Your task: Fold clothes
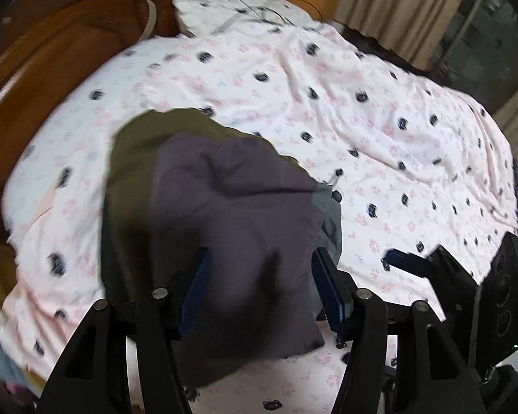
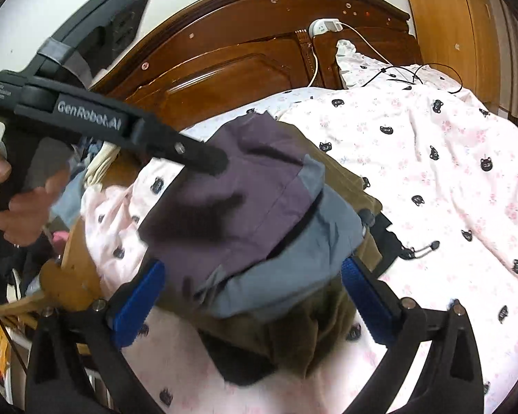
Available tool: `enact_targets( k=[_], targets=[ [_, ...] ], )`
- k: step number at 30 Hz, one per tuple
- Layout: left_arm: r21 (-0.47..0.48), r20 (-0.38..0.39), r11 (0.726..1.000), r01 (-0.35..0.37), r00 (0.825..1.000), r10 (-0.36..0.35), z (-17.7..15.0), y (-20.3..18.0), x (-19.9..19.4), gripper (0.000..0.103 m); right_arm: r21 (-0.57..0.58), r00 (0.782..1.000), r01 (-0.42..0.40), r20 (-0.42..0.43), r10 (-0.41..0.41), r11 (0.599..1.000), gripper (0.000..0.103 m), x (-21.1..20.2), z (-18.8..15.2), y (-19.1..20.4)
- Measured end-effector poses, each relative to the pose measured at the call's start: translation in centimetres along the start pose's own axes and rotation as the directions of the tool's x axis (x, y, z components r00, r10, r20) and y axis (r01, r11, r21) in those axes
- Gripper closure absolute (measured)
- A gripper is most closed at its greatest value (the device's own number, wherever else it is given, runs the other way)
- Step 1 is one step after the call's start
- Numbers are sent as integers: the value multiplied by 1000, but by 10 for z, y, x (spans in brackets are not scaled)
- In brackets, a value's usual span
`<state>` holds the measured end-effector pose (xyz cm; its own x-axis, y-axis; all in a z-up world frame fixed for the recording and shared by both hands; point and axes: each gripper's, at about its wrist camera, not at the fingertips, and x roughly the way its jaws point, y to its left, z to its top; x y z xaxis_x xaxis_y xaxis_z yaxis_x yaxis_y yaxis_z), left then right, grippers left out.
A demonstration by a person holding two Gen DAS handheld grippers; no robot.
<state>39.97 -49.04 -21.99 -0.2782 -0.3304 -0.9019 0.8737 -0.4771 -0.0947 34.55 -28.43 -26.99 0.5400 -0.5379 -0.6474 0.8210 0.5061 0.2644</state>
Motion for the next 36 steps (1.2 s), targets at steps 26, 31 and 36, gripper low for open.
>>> enact_targets(
  k=[26,31,36],
  targets=[
    [-351,51,884,-310,936,349,-233,-162,-209,11,-113,984,131,-107,-143,985,0,-274,-48,108],
    [-354,73,875,-329,924,376,-234,-171,-226,11,-119,985,140,-85,-150,983,0,-290,-44,116],
    [-357,87,858,-370,901,425,-238,-174,-235,11,-125,985,144,-78,-154,982,0,-297,-41,121]
  ],
)
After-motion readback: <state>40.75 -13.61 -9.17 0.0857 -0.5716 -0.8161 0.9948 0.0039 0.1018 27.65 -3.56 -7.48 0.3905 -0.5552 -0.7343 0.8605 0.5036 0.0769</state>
